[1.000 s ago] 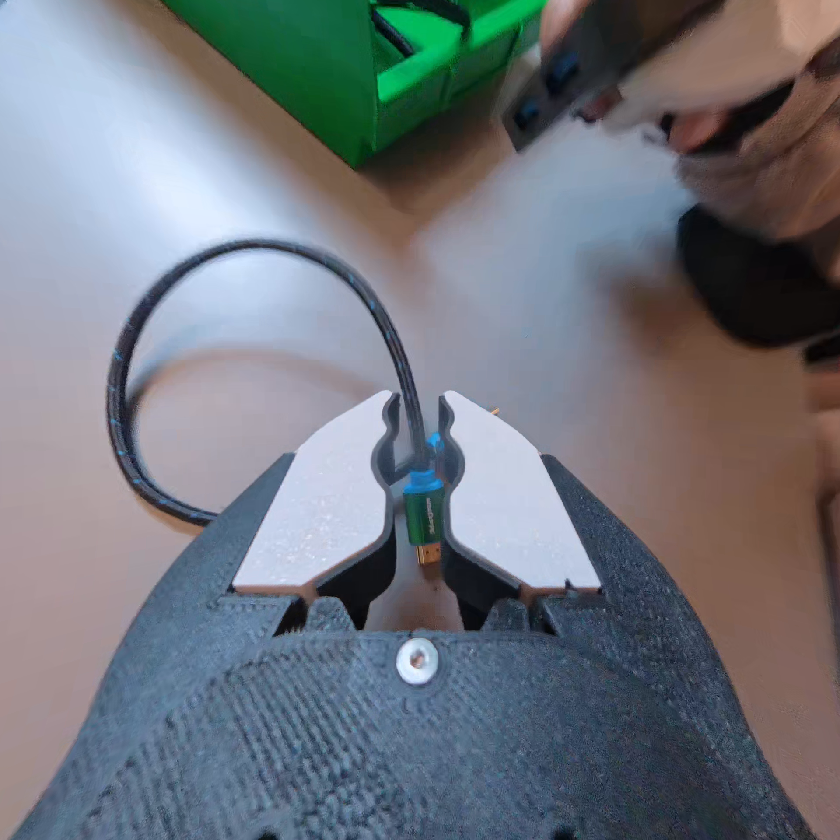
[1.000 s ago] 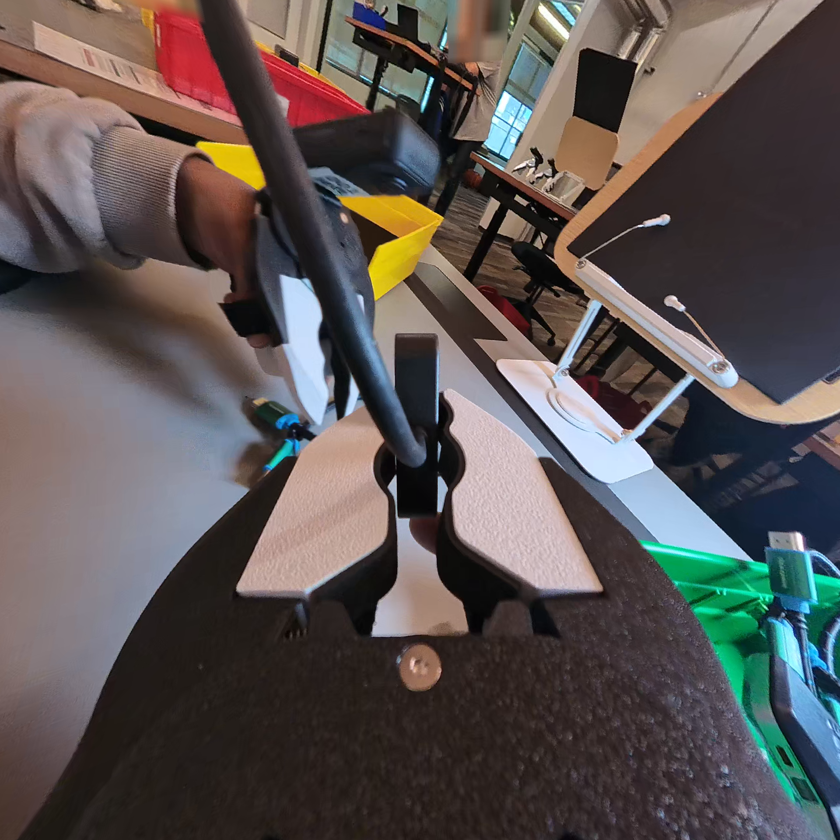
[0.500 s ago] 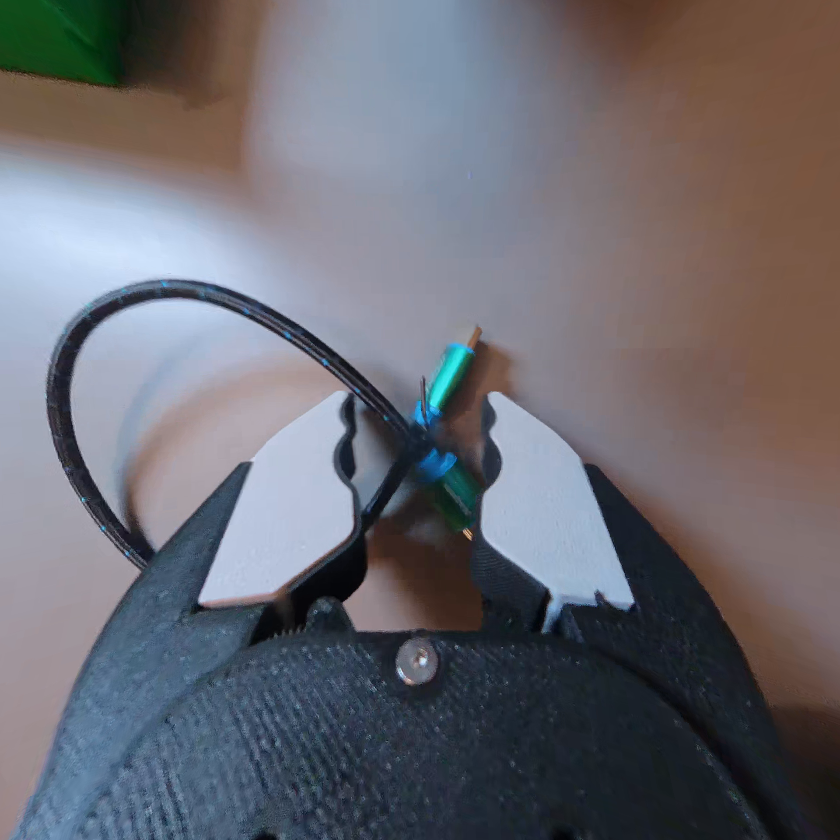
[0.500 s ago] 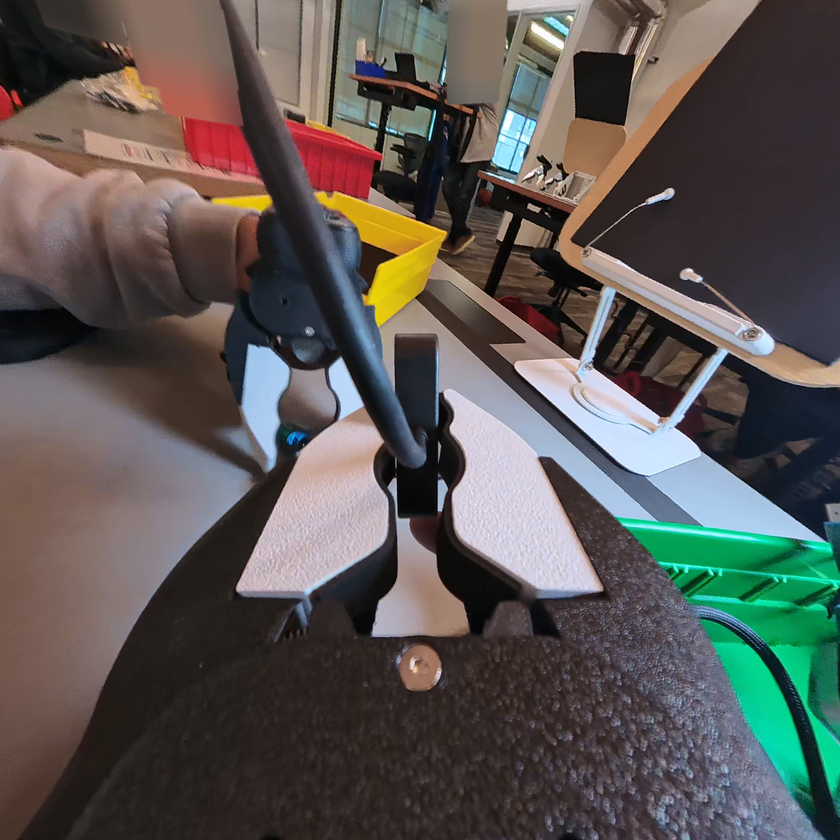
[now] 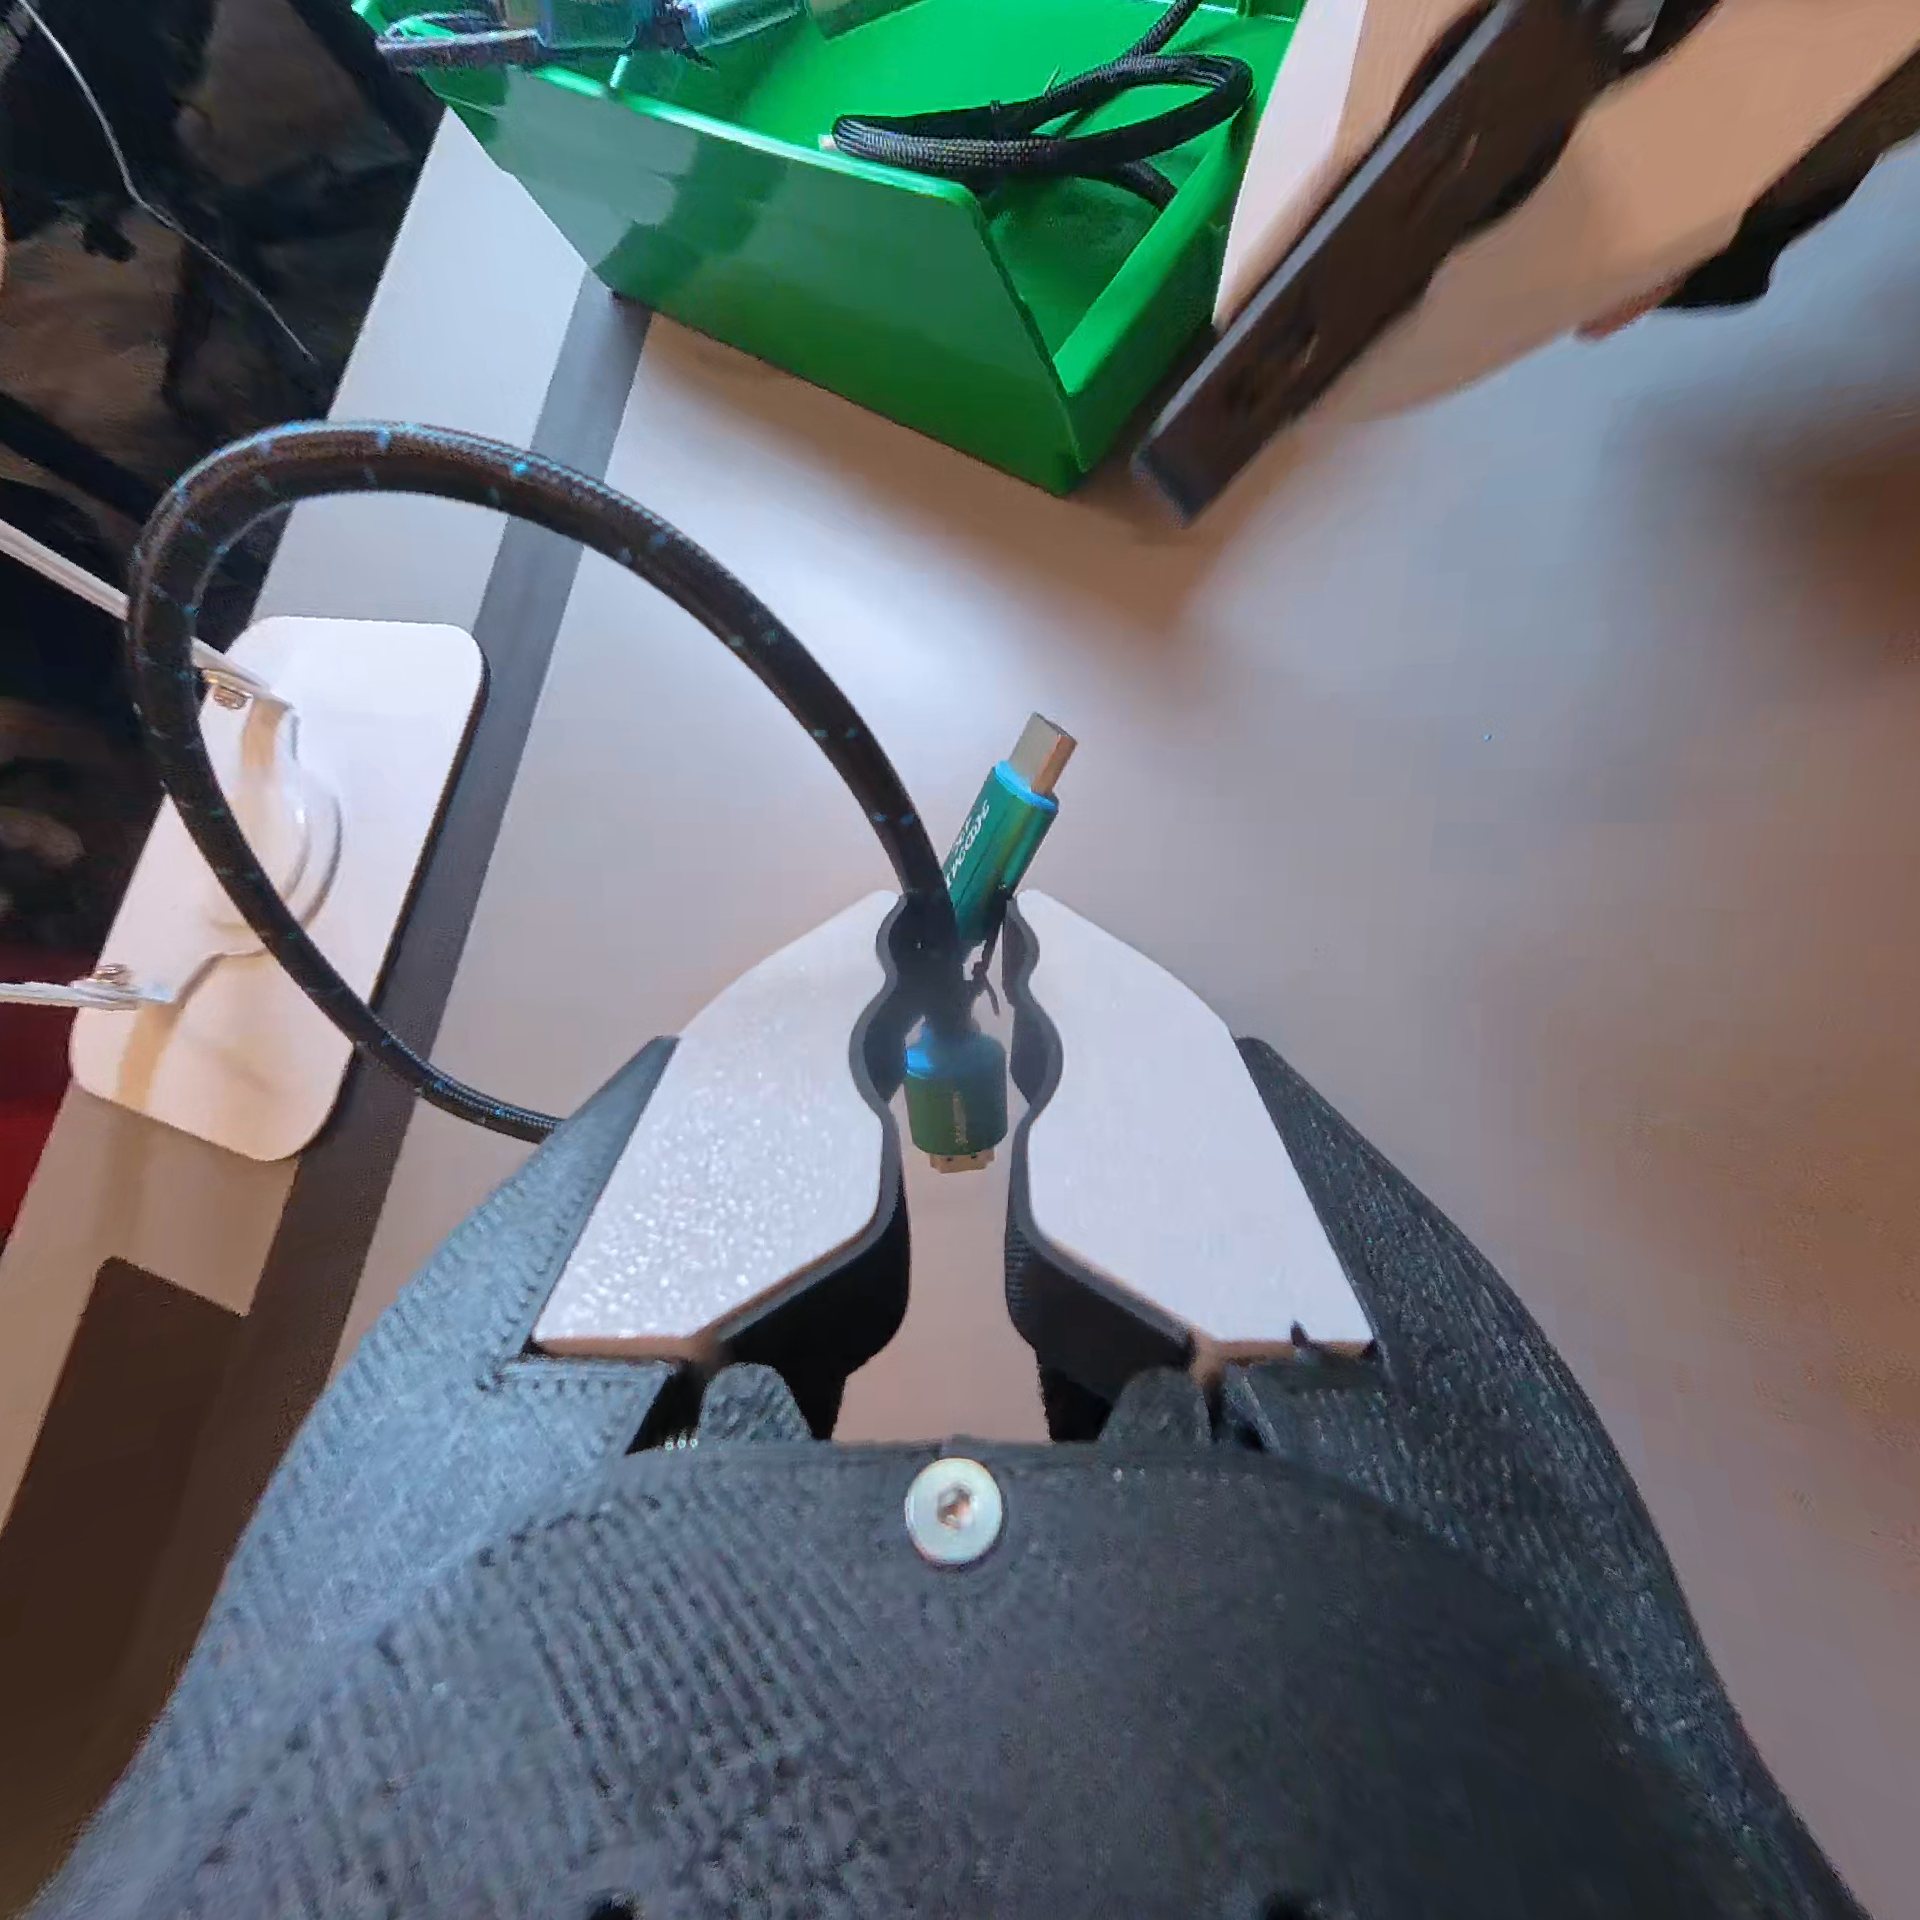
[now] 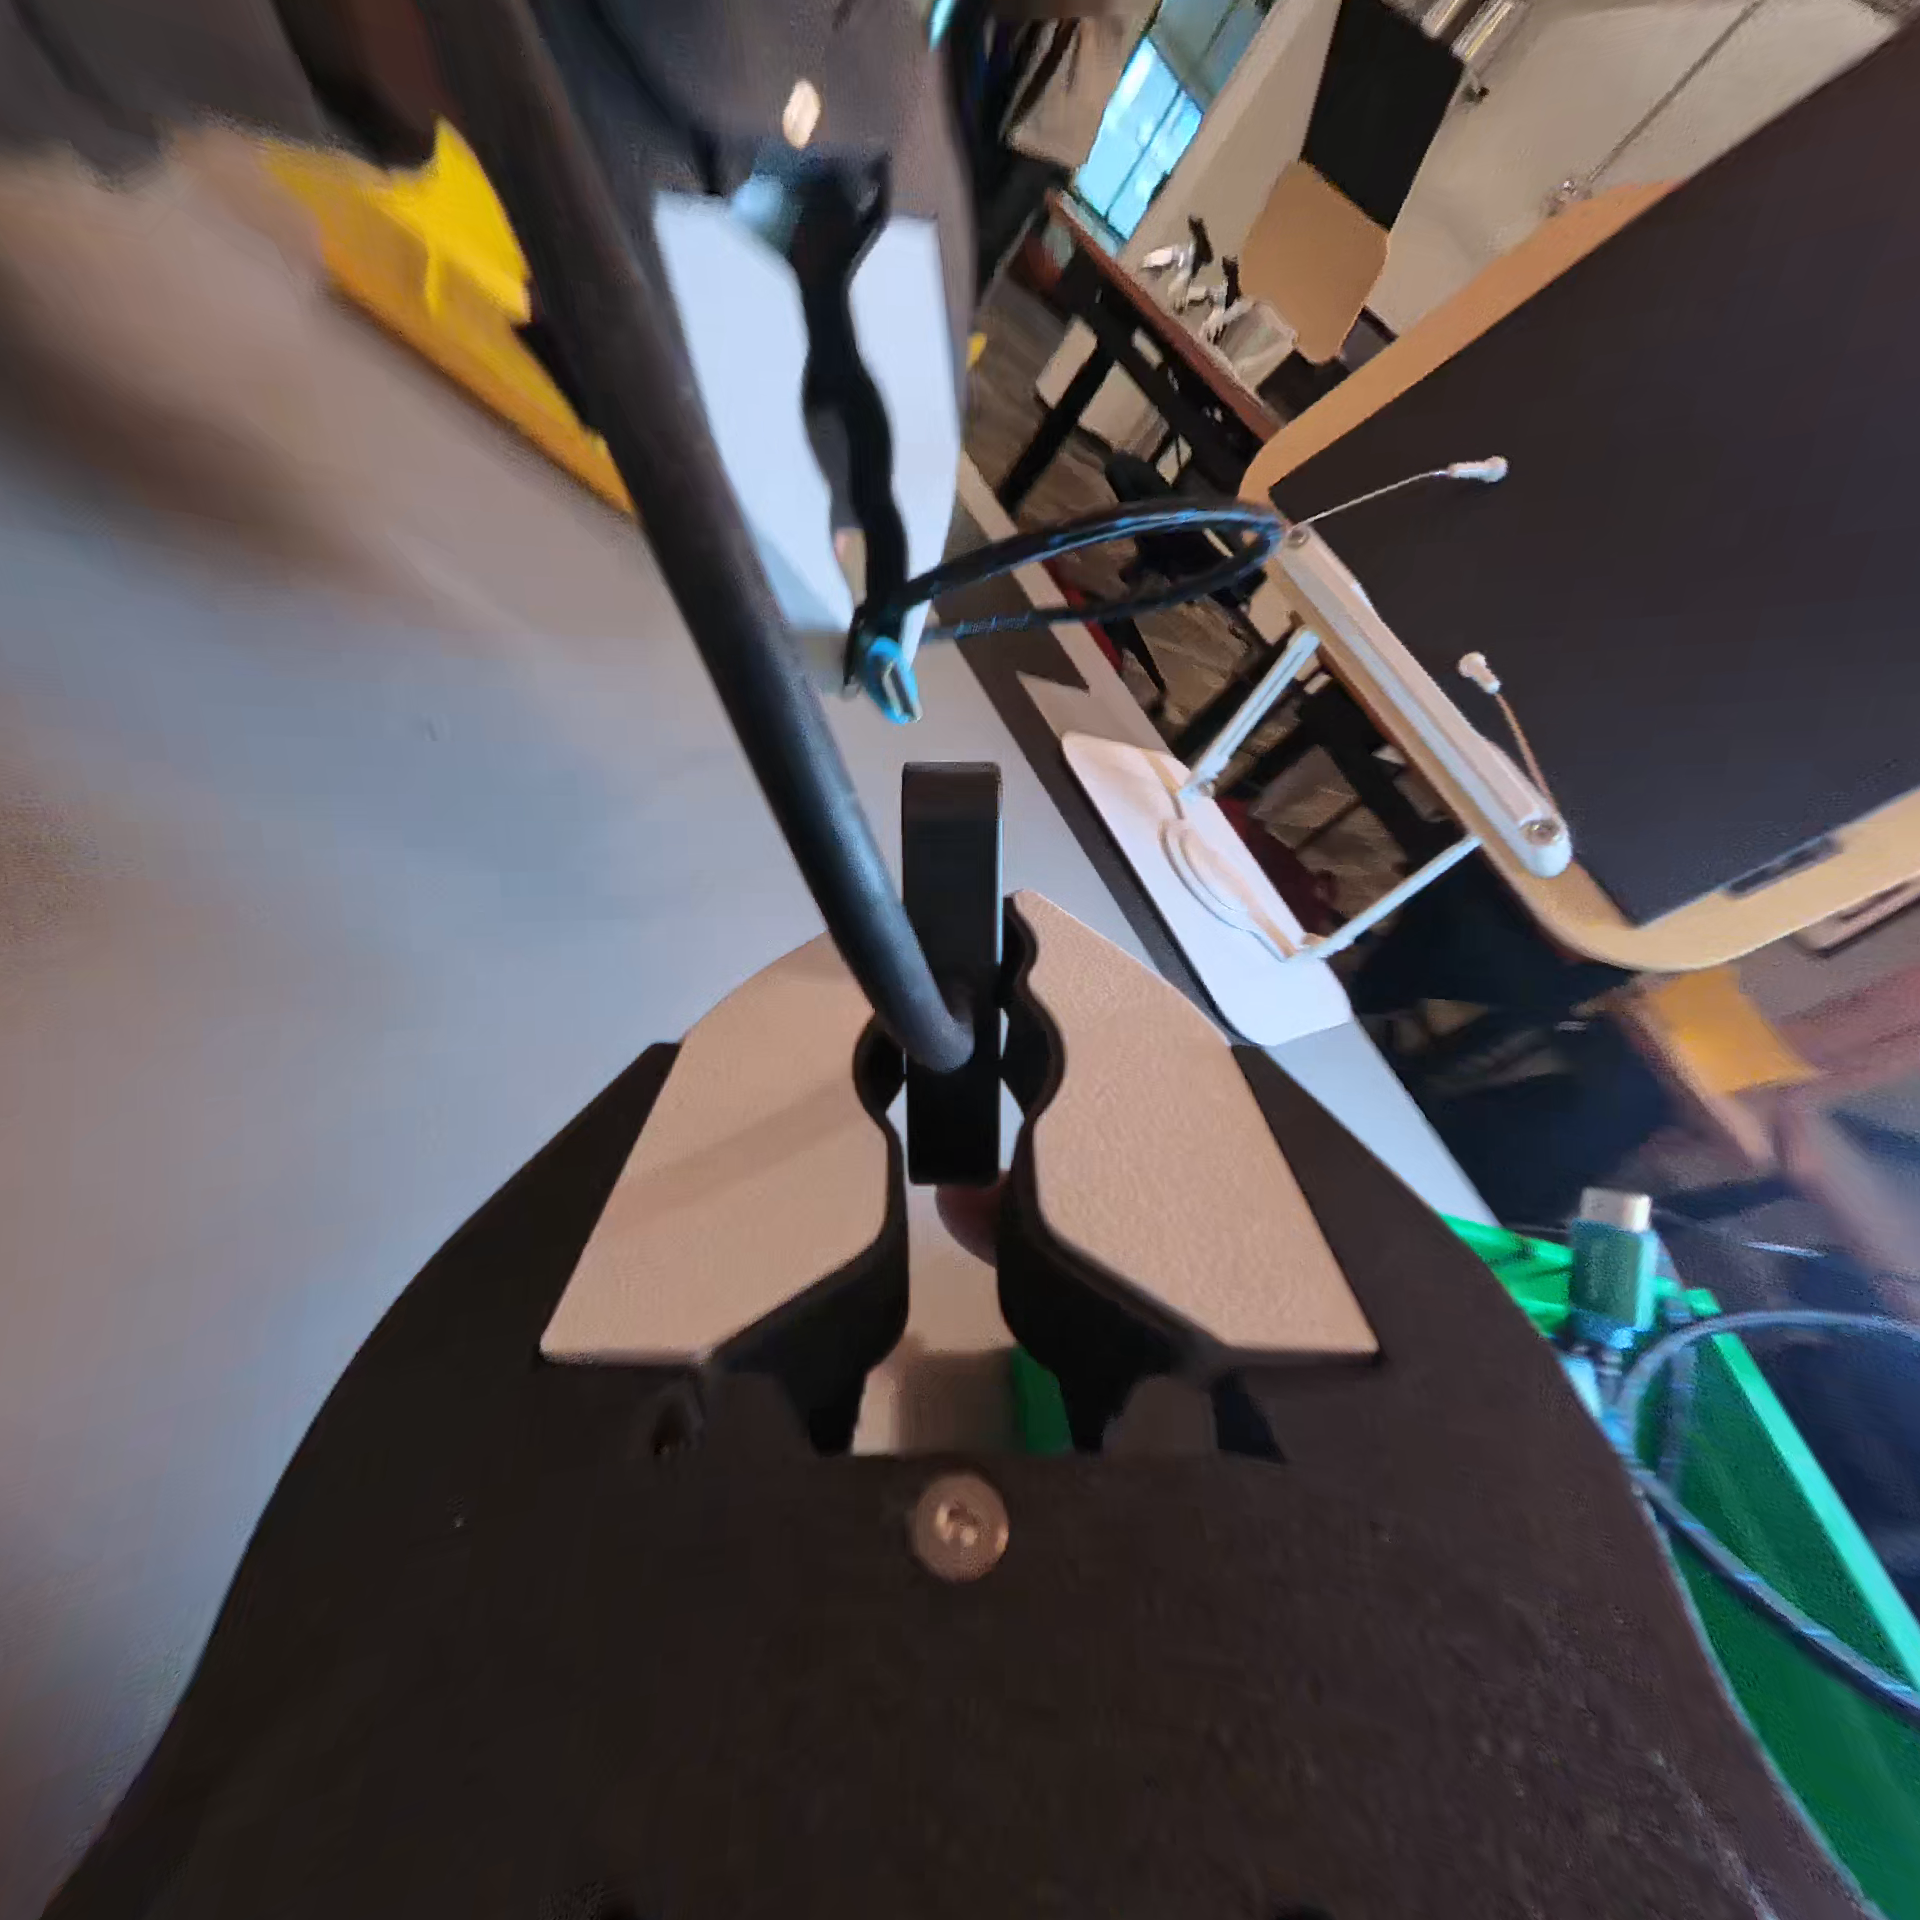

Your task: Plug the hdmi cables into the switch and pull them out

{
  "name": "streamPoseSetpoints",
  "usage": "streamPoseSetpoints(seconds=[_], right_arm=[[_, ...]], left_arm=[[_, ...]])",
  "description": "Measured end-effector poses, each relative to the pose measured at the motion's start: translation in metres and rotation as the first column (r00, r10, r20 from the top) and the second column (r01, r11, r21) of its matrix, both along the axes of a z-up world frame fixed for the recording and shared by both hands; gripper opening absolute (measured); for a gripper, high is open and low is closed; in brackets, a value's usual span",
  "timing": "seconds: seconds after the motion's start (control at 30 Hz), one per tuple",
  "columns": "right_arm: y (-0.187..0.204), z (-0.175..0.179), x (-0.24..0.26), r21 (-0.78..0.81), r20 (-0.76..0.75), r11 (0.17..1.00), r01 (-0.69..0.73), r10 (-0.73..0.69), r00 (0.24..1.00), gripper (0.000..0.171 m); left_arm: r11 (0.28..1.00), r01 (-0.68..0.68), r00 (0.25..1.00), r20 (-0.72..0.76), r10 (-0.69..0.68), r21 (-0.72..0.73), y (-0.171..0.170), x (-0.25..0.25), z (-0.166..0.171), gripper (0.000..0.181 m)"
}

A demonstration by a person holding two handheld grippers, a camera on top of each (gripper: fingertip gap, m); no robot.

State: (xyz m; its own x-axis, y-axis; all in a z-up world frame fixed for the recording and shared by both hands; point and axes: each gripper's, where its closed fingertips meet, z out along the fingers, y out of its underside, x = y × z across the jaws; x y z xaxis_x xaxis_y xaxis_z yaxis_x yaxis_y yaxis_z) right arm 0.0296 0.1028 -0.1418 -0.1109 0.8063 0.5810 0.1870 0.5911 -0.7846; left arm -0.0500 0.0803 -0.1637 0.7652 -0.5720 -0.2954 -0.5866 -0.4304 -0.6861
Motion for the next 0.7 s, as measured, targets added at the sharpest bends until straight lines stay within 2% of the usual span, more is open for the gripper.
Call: streamPoseSetpoints(seconds=[0.13, 0.2, 0.53, 0.7], right_arm=[[-0.001, -0.029, -0.010, 0.347, 0.127, 0.935, 0.071, -0.122, 0.984, 0.014], [-0.002, -0.036, -0.013, 0.416, 0.155, 0.905, 0.089, -0.166, 0.974, 0.014], [-0.004, -0.054, -0.016, 0.401, 0.224, 0.912, 0.089, -0.192, 0.955, 0.014], [-0.003, -0.055, -0.017, 0.448, 0.238, 0.884, 0.134, -0.263, 0.935, 0.014]], left_arm=[[1.000, 0.001, 0.993, -0.116, 0.000, 0.008, -0.001, 0.011, -0.005, 0.016], [1.000, -0.001, 0.984, -0.178, 0.001, 0.003, -0.001, 0.014, -0.011, 0.016], [1.000, -0.002, 0.940, -0.342, -0.006, -0.025, -0.002, 0.020, -0.032, 0.016], [0.996, -0.084, 0.916, -0.394, 0.071, -0.017, 0.000, 0.016, -0.035, 0.016]])
